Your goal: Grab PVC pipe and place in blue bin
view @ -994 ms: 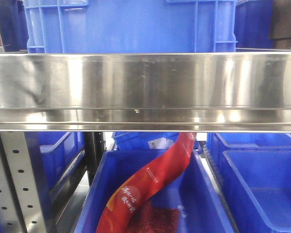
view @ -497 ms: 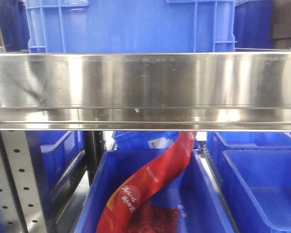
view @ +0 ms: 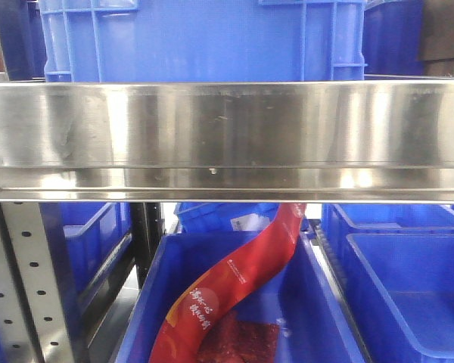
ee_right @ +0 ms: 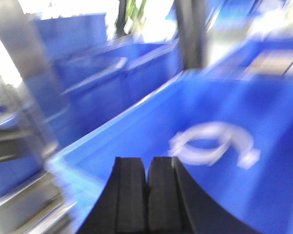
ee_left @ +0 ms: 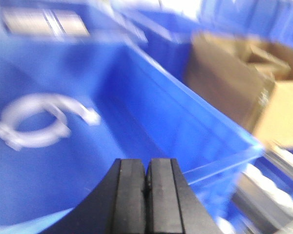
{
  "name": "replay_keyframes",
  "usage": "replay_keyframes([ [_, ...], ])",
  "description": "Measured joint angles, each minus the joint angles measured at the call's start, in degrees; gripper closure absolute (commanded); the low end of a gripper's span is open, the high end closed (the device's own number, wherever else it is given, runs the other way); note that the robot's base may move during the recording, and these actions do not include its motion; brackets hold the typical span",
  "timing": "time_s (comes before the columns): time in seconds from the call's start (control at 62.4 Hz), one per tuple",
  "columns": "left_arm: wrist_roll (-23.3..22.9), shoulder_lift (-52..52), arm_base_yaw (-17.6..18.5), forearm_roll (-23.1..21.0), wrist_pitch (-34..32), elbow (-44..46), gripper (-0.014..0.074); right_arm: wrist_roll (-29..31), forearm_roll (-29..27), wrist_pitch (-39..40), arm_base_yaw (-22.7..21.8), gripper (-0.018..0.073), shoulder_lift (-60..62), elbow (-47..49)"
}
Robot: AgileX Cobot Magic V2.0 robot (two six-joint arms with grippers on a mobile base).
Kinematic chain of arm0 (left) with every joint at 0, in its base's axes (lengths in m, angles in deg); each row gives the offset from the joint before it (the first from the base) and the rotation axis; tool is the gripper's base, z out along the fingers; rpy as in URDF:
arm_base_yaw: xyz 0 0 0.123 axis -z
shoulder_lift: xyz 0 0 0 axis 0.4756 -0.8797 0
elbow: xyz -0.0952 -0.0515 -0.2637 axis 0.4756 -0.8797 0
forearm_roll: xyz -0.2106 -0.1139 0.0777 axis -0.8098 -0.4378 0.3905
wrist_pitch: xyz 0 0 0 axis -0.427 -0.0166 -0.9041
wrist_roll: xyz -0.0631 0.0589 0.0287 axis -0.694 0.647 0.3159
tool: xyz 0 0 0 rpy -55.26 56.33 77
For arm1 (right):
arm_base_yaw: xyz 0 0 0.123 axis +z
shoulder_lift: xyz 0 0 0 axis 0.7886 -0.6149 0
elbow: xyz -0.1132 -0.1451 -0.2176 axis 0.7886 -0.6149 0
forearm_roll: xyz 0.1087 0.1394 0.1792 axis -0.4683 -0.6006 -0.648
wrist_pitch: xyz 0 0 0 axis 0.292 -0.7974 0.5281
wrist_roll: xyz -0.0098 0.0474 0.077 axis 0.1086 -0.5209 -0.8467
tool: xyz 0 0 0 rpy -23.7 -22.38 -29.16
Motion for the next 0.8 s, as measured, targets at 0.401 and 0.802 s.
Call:
replay_keyframes([
  [0.401,0.96,14.41,0.00,0.38,-13.91,-26.54,0.0707,0.00,3.63,10.43,0.00,0.0727,11.63,-25.76],
  [0.802,0.96,22.22,0.00,1.95,-15.59,-29.82,0.0707,0.00,3.63,14.57,0.00,0.0727,24.70,-31.50],
])
